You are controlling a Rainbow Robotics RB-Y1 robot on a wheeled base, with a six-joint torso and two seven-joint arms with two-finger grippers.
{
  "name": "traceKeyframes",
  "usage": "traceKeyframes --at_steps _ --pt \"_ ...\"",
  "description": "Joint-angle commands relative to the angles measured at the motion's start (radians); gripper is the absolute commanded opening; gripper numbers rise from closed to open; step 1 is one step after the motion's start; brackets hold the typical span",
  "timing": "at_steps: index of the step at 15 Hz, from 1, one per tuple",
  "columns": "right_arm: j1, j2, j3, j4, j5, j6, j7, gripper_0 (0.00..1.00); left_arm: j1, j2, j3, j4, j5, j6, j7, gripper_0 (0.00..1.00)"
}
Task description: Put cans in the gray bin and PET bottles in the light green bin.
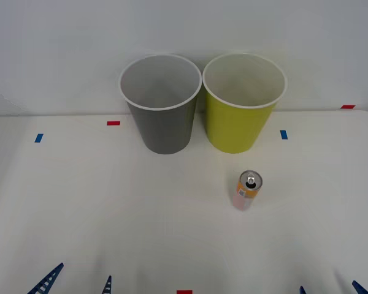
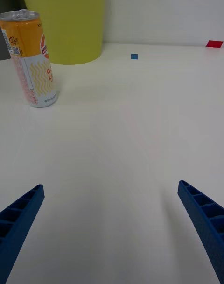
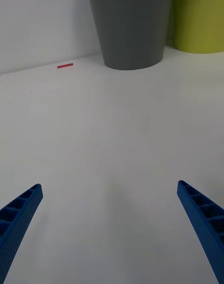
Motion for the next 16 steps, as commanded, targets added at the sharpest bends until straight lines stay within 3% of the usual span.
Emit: traceKeyframes --at_steps 1,16 --pt "0.0 0.0 0.0 0.0 0.0 0.0 0.0 1.0 0.0 0.0 0.0 0.0 0.0 0.0 0.0 1.0" --pt "0.0 0.0 0.0 0.0 0.0 0.0 0.0 1.0 0.0 0.0 0.0 0.0 0.0 0.0 0.0 1.0"
